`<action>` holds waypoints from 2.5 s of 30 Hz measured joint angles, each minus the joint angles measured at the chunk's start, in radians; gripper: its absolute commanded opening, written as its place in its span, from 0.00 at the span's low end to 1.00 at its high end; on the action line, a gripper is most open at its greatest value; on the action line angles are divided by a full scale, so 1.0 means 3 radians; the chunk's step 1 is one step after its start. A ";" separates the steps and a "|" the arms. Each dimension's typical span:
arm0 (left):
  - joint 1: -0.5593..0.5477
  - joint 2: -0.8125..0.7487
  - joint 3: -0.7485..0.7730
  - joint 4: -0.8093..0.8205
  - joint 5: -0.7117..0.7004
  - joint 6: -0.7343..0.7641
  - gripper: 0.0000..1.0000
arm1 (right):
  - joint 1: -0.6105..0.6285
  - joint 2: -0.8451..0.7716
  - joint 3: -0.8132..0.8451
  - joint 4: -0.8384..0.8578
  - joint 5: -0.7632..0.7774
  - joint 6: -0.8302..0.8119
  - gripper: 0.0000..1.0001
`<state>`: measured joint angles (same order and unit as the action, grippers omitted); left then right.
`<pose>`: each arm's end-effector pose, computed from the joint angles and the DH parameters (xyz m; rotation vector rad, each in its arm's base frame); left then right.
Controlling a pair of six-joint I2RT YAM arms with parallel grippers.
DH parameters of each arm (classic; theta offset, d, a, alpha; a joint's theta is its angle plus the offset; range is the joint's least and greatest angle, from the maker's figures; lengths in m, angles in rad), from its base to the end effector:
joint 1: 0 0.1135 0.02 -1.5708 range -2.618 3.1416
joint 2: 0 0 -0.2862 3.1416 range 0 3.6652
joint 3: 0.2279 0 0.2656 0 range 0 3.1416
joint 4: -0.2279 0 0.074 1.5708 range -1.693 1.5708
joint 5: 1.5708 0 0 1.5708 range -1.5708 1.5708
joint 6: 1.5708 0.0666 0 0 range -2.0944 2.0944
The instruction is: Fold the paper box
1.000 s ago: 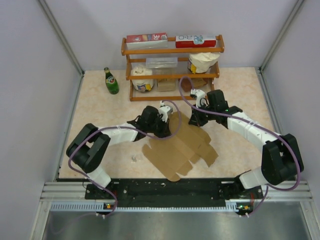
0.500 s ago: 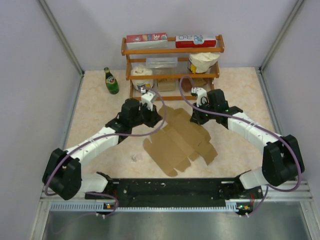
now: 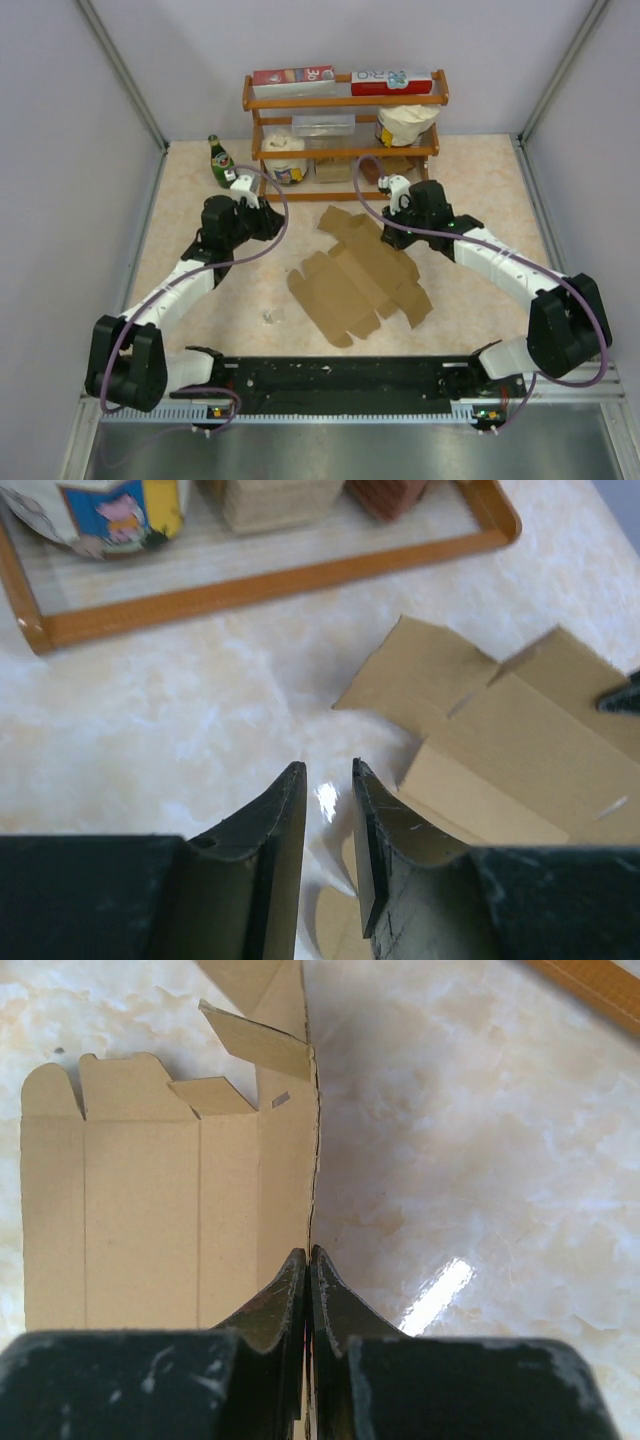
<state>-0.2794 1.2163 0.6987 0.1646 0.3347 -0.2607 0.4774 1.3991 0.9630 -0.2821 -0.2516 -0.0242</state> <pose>0.2858 -0.1048 0.2587 0.2479 1.9478 -0.6802 0.2902 0.1688 0.2495 -0.7027 2.2078 0.5211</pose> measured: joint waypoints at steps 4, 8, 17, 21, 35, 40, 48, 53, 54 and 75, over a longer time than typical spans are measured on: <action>0.0174 0.0141 0.0041 0.0254 0.0081 -0.0111 0.34 | 0.0001 0.0000 0.0000 -0.0098 0.0013 -0.0094 0.00; 0.0206 0.0446 0.0243 0.0347 0.0181 -0.0167 0.34 | 0.0050 0.0000 0.0000 -0.0142 0.0019 -0.0247 0.00; 0.0206 0.1033 0.0566 0.0529 0.0608 -0.0201 0.34 | 0.0280 0.0006 0.0169 -0.0314 0.0159 -0.0710 0.00; 0.0206 0.1104 0.0566 0.0562 0.0669 -0.0196 0.34 | 0.0387 0.0010 0.0357 -0.0412 0.0304 -0.0867 0.00; 0.0338 0.1161 0.0566 0.0734 0.0684 -0.0163 0.34 | 0.0764 0.0242 0.0785 -0.0811 0.0926 -0.0971 0.00; 0.0436 0.1361 0.0570 0.0861 0.0760 -0.0209 0.34 | 0.0820 0.0191 0.0626 -0.0649 0.1130 -0.1156 0.00; 0.0436 0.1765 0.0768 0.0942 0.1071 -0.0262 0.36 | 0.0977 -0.0010 0.0230 -0.0422 0.1174 -0.1488 0.00; 0.0352 0.1924 0.0884 0.0928 0.1211 -0.0183 0.36 | 0.0980 -0.0041 0.0230 -0.0301 0.1177 -0.1553 0.00; 0.0314 0.1939 0.0884 0.0917 0.1230 -0.0154 0.36 | 0.0980 -0.0041 0.0230 -0.0284 0.1183 -0.1562 0.00; -0.0127 0.2135 0.0582 0.1041 0.1559 0.0158 0.35 | 0.0980 -0.0039 0.0230 -0.0100 0.1287 -0.1666 0.00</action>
<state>-0.3176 1.8568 0.8734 0.4770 0.8024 -0.2134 0.7715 1.3872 1.0321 -0.3122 0.1345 -0.5240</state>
